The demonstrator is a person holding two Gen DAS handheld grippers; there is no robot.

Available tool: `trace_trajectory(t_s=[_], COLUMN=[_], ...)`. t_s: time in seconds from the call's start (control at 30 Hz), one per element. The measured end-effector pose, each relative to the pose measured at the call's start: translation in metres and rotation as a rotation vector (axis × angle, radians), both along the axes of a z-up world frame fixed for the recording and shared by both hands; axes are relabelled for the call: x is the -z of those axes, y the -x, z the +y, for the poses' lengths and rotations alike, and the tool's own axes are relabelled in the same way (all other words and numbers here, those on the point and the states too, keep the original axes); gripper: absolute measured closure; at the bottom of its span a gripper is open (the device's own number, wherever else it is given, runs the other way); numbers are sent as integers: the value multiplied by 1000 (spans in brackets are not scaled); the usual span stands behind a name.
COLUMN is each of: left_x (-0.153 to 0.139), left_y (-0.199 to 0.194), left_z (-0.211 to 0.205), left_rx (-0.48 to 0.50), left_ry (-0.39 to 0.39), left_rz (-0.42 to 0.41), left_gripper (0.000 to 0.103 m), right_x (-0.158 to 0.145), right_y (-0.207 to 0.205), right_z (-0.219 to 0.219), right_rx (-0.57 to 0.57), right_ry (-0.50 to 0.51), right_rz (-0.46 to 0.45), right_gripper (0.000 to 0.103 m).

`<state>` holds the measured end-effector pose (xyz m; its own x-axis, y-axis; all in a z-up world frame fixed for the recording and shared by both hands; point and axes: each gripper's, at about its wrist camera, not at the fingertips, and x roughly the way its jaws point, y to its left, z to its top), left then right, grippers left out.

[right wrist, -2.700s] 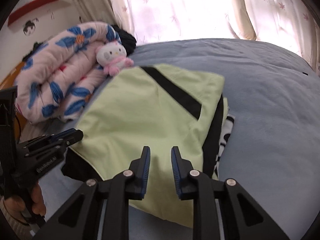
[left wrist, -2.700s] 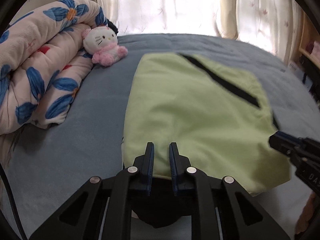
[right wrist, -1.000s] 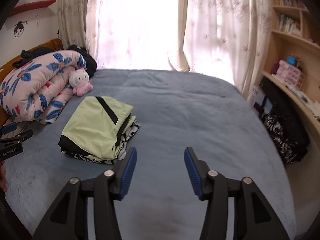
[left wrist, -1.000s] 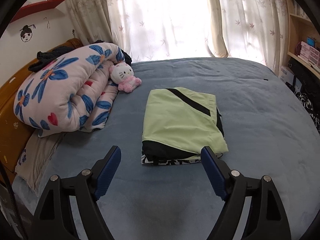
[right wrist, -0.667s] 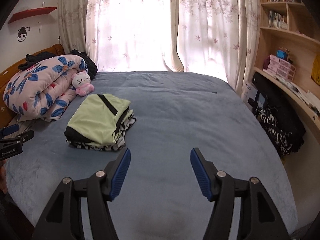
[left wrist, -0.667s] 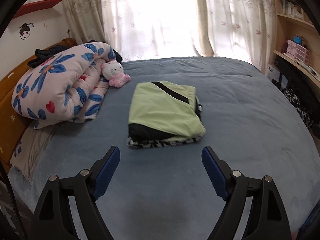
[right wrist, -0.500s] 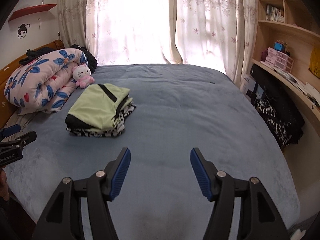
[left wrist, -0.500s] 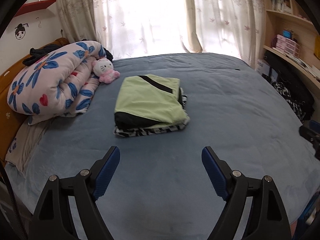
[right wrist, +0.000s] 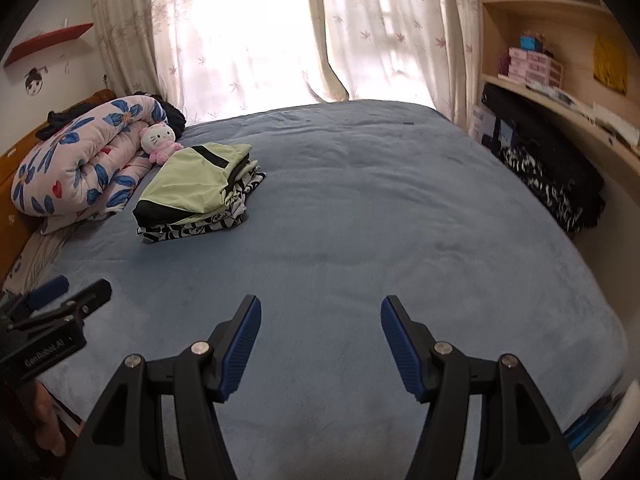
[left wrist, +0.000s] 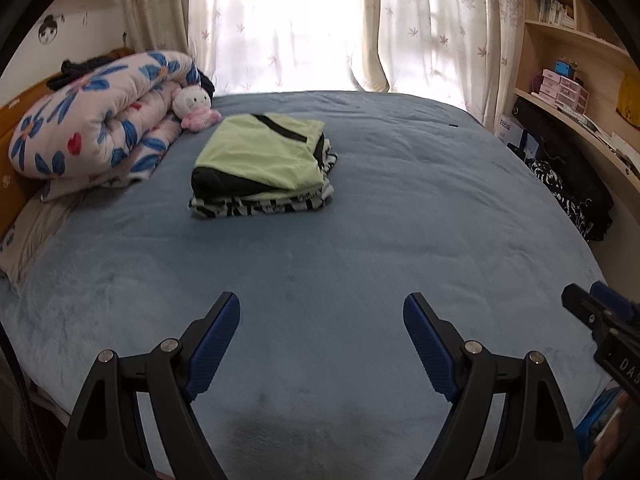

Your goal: Fold large clothes

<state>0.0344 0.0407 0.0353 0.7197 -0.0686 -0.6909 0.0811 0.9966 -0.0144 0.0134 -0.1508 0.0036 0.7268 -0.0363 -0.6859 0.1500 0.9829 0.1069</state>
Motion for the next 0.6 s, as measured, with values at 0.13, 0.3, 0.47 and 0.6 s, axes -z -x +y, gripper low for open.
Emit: trace_trajectory(t_s=[0.13,0.3,0.47,0.6], left_x=[23,40,47,49], left_y=[4,5,2,3], left_z=[-4,-8,-10,-15], left_rx=[3,0,1,10], left_ry=[58,45,52,36], left_rz=[77,100,117,110], left_gripper=[20,20,20,20], right_x=[18,29,40,41], right_y=[4,4,2,4], right_z=[4,15,22,30], right_rx=[2,-18,-50,-64], right_ry=[-21,2,-21,-6], right_rz=[33,39,70,60], right_gripper=[40,40,40,40])
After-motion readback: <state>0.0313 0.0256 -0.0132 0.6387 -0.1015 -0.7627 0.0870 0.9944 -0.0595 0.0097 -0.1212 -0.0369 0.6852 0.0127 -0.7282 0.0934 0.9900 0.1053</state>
